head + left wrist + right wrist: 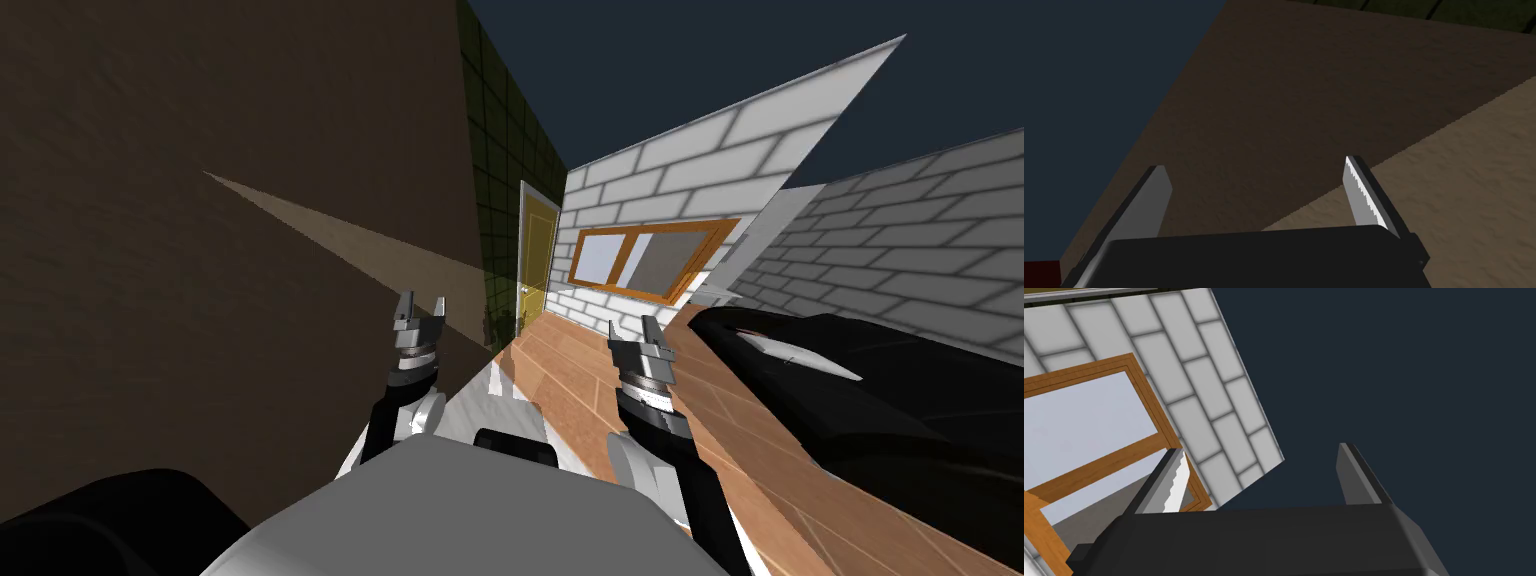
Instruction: Pull the door open
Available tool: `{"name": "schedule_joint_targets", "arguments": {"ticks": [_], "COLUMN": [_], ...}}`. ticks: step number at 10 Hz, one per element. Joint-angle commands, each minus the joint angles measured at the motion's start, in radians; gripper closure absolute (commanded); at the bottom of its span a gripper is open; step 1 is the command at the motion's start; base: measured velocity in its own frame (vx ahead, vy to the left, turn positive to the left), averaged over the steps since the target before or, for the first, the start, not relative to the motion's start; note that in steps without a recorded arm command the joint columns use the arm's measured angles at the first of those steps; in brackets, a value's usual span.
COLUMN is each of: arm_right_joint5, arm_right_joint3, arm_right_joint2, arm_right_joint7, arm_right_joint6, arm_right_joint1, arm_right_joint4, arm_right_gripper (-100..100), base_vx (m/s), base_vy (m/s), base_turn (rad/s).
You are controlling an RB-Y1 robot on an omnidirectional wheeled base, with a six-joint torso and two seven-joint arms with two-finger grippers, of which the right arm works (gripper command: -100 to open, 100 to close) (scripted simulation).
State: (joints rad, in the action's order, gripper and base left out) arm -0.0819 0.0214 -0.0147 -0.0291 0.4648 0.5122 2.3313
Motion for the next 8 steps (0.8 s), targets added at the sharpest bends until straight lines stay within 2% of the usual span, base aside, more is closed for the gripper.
{"name": "schedule_joint_targets", "arguments": {"ticks": [1, 5, 8], "arm_right_joint5": [-0.01, -0.045, -0.066], "arm_right_joint3": [-0.001, -0.005, -0.007], "arm_right_joint2": [-0.009, -0.038, -0.054], "arm_right_joint7": [-0.024, -0.104, -0.154], "arm_right_joint6": [0.008, 0.033, 0.049], "arm_right_joint1": [-0.006, -0.027, -0.041], "arm_right_joint4": [-0.027, -0.12, -0.178], "arm_right_gripper": [-100, -100, -100], "base_vx": [0.051, 0.097, 0.094], "base_vy": [-0.032, -0.077, -0.074], "base_turn": [0.224, 0.256, 0.211]}}
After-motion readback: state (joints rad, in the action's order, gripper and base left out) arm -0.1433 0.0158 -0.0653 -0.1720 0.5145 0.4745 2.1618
